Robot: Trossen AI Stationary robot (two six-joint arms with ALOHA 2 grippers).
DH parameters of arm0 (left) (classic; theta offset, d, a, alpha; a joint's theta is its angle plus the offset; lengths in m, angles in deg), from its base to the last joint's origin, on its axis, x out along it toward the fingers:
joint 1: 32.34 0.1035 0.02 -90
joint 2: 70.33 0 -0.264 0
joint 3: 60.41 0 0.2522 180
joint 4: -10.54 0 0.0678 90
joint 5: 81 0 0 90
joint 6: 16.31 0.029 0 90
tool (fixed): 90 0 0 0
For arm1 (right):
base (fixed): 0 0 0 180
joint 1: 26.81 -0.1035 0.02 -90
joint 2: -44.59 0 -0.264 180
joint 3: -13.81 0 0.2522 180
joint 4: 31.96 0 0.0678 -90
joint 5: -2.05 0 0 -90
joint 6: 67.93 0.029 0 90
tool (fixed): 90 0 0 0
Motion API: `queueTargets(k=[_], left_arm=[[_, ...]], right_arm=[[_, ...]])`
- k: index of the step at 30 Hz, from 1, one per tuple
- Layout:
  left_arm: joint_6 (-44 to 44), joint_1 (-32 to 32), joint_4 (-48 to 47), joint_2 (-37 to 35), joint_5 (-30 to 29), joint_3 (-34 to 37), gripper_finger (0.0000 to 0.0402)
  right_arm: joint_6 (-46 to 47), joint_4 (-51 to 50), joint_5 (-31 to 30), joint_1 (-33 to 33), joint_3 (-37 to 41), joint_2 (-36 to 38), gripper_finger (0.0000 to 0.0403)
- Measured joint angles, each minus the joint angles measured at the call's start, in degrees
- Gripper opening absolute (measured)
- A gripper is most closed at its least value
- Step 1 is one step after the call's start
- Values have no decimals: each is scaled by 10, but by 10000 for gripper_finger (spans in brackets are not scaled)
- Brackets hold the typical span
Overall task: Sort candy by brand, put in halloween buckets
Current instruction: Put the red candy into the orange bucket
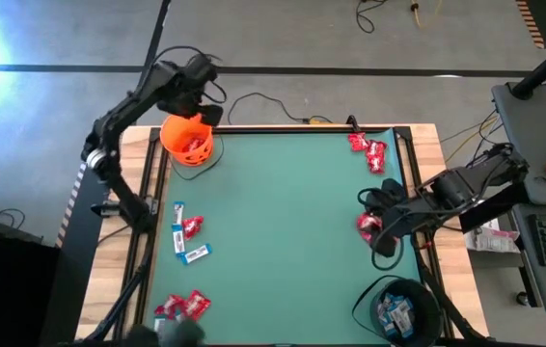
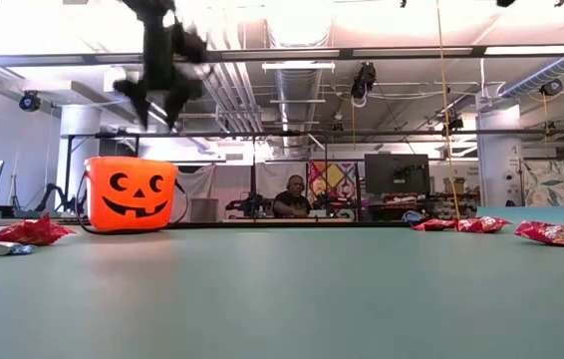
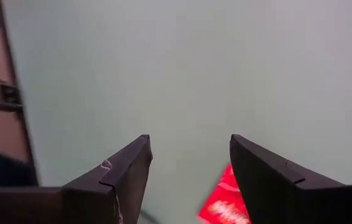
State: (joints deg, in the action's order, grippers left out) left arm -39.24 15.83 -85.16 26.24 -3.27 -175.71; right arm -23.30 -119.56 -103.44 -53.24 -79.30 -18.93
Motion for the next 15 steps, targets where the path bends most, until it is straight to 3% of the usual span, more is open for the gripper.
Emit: queueTargets(k=[4,7,11,15], left_arm=[[-55,-144,2,-54,-5,-15,286],[-110,-261,2,-82,-46,14,288],[-188,-358,4,-98,-30,112,288],[-257,-414,8,-102,8,247,288]], right_arm=[[-12,1,-17,16,0,0,210],[-7,1,-17,19,0,0,210],[-8,1,-10,18,0,0,210],[-8,1,-6,18,0,0,210]])
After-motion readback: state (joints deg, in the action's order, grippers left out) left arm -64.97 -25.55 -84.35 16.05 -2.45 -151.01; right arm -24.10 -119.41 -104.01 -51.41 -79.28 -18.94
